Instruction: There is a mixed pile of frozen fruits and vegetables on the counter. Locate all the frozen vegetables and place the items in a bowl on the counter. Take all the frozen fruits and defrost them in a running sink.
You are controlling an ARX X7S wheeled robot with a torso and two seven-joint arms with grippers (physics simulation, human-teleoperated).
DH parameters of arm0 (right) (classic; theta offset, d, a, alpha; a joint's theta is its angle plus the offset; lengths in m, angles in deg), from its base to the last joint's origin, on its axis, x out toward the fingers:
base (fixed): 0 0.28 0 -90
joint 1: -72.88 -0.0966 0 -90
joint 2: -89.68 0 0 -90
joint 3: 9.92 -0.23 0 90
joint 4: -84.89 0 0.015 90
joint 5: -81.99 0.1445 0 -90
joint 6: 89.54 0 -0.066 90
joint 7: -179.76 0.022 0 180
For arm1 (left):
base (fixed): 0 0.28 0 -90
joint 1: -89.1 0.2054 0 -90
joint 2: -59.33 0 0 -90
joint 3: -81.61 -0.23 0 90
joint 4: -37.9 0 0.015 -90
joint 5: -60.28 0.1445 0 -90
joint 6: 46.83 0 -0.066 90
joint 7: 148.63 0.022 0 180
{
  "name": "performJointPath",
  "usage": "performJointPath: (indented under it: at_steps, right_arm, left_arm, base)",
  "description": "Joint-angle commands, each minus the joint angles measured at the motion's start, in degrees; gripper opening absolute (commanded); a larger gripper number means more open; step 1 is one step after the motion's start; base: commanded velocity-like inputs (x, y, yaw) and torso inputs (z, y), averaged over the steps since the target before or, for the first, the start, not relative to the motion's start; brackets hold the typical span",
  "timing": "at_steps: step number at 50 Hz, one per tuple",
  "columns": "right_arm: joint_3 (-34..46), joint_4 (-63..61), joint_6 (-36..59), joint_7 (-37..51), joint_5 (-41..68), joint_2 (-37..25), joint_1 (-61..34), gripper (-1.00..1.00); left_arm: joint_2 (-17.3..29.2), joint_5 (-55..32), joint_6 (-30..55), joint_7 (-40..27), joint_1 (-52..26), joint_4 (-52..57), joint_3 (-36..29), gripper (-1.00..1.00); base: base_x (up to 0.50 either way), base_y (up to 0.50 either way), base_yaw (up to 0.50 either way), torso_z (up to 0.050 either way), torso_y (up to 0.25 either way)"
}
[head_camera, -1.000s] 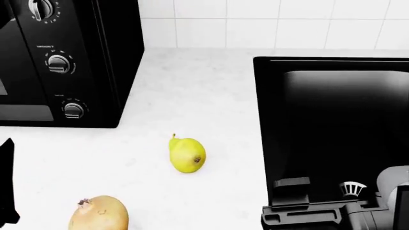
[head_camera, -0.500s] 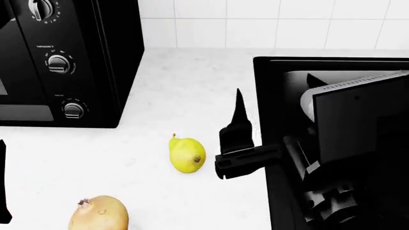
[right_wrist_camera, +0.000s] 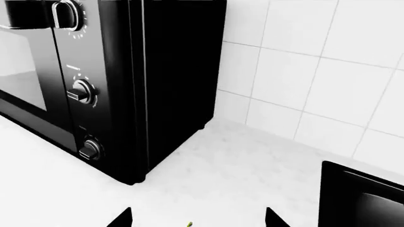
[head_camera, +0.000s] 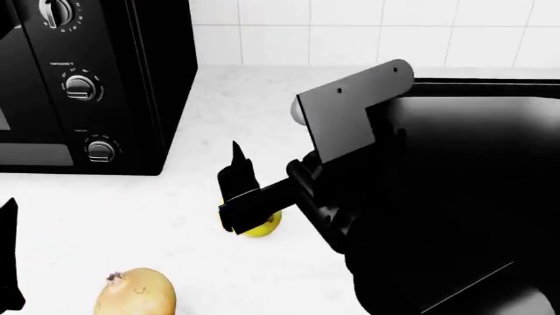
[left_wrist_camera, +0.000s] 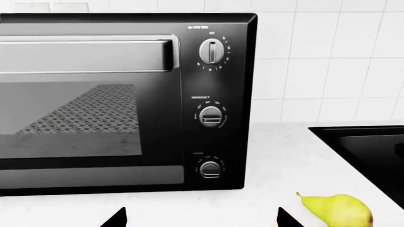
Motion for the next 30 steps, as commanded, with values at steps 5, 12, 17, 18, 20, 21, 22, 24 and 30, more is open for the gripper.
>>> performJointPath:
  at_steps: [5, 12, 17, 18, 20, 21, 22, 24, 30]
  right_arm:
    - [8.37, 11.08, -4.89, -3.43, -5.06, 2.22, -1.56, 1.0]
    - [10.32, 14.38, -6.35, -3.71, -6.14, 2.98, -0.81, 1.0]
    - [11.47, 18.07, -8.22, -4.46, -7.1, 3.31, -0.73, 1.0]
    - [11.28, 19.03, -8.62, -4.31, -7.26, 3.5, -0.78, 1.0]
    - [11.5, 19.93, -8.96, -4.56, -7.29, 3.61, -0.65, 1.0]
    - [11.62, 20.12, -9.03, -4.61, -7.3, 3.68, -0.6, 1.0]
    - [11.75, 20.68, -9.15, -4.79, -7.26, 3.81, -0.55, 1.0]
    - [11.75, 21.25, -9.13, -5.27, -6.83, 3.97, -0.38, 1.0]
    - [12.7, 23.87, -11.08, -5.79, -7.75, 4.15, -0.34, 1.0]
  left_arm:
    - [-2.38, 2.71, 0.92, 0.53, -3.91, -1.41, -3.56, 1.0]
    - [-1.29, 2.14, 0.2, 1.28, -2.17, -0.64, -2.05, 1.0]
    - [0.57, 0.43, -0.79, 1.88, 0.56, 0.73, 0.72, 1.0]
    - [1.18, 0.01, -1.14, 2.22, 1.56, 1.02, 1.81, 1.0]
    - [1.02, 0.32, -1.05, 2.3, 1.33, 0.81, 1.47, 1.0]
    - [1.01, 0.27, -0.95, 2.16, 1.1, 0.78, 1.28, 1.0]
    - [1.01, 0.07, -0.93, 2.05, 0.96, 0.82, 1.17, 1.0]
    - [1.0, 0.31, -1.17, 2.3, 1.64, 0.95, 1.55, 1.0]
    - [0.85, 2.3, -2.01, 4.07, 4.79, 1.74, 2.85, 1.0]
  base:
    - [0.0, 0.0, 0.0, 0.0, 0.0]
    - [0.0, 0.0, 0.0, 0.0, 0.0]
    - [0.0, 0.0, 0.0, 0.0, 0.0]
    - [0.0, 0.0, 0.0, 0.0, 0.0]
    - [0.0, 0.0, 0.0, 0.0, 0.0]
    - [0.0, 0.0, 0.0, 0.0, 0.0]
    - [0.0, 0.0, 0.0, 0.0, 0.0]
    - [0.0, 0.0, 0.0, 0.0, 0.0]
    - [0.0, 0.0, 0.0, 0.0, 0.0]
